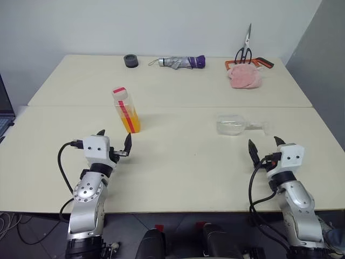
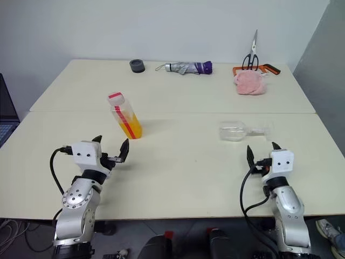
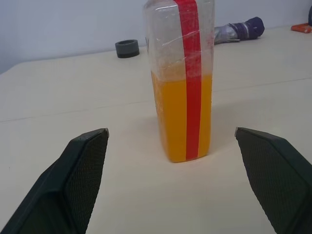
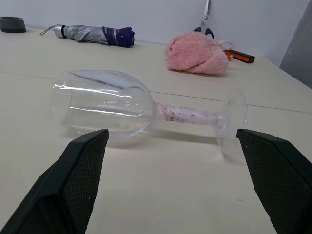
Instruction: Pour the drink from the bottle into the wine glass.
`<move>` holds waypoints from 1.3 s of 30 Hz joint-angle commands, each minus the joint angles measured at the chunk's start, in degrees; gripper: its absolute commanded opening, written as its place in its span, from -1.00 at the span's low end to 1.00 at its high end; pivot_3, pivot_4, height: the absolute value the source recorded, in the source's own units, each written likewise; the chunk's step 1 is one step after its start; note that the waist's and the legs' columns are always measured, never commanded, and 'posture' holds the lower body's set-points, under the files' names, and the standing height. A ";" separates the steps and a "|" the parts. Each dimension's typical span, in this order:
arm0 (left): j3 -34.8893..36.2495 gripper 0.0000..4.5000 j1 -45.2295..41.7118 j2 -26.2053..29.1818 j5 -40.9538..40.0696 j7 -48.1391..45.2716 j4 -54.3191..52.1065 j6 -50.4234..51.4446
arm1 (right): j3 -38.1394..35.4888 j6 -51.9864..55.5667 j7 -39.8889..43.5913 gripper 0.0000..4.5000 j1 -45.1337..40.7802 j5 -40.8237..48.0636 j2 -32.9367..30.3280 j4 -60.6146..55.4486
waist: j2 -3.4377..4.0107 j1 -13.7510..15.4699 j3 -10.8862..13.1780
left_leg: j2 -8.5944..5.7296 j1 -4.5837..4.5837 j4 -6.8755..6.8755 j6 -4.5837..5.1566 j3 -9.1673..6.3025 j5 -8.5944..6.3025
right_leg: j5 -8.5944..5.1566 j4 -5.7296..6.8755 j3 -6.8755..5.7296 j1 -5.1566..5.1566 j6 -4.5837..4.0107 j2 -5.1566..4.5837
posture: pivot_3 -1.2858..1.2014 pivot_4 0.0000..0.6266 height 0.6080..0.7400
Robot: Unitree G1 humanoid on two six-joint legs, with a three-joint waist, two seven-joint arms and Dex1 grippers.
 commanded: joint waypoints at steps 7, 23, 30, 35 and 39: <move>-0.22 0.98 -0.26 0.64 0.70 -0.11 -1.51 -1.64 | -0.32 -0.36 -0.06 1.00 -0.35 -0.03 -0.32 -1.51 | 0.00 0.00 0.00 | 0.00 0.00 0.00 0.00 0.00 0.00 | 0.00 0.00 0.00 0.00 0.00 0.00 | 0.03 -0.52 1.00; 1.01 0.98 -1.19 1.53 -1.27 -0.40 -3.29 3.32 | 4.41 0.11 7.47 1.00 -1.39 2.37 -2.42 -4.39 | 0.00 -0.01 0.00 | 0.00 0.00 0.00 0.00 -0.01 0.00 | 0.00 0.00 -0.03 0.00 0.00 0.00 | 0.03 -0.52 1.00; 1.53 0.98 -2.20 1.22 -3.24 0.40 -4.92 6.29 | 7.16 4.06 14.42 1.00 -2.63 6.46 -5.52 -7.72 | 0.00 0.01 0.00 | 0.00 -0.01 0.01 0.00 -0.04 0.00 | 0.00 0.00 -0.03 0.01 0.00 0.00 | 0.03 -0.52 1.00; 1.28 0.98 -4.23 1.96 -2.24 2.59 -6.66 10.72 | 7.88 11.98 19.18 1.00 -4.07 12.47 -9.63 -13.65 | -0.01 0.01 0.01 | 0.00 -0.01 0.02 0.00 -0.04 0.00 | 0.00 0.00 -0.04 0.01 0.00 0.00 | 0.03 -0.52 1.00; 0.83 0.98 -7.31 2.11 -1.71 4.51 -7.80 14.30 | 7.41 19.37 22.28 1.00 -7.82 18.17 -13.70 -17.37 | -0.02 0.02 0.01 | -0.02 -0.02 0.07 0.00 -0.07 0.00 | 0.00 0.01 -0.09 0.02 0.02 0.01 | 0.03 -0.52 1.00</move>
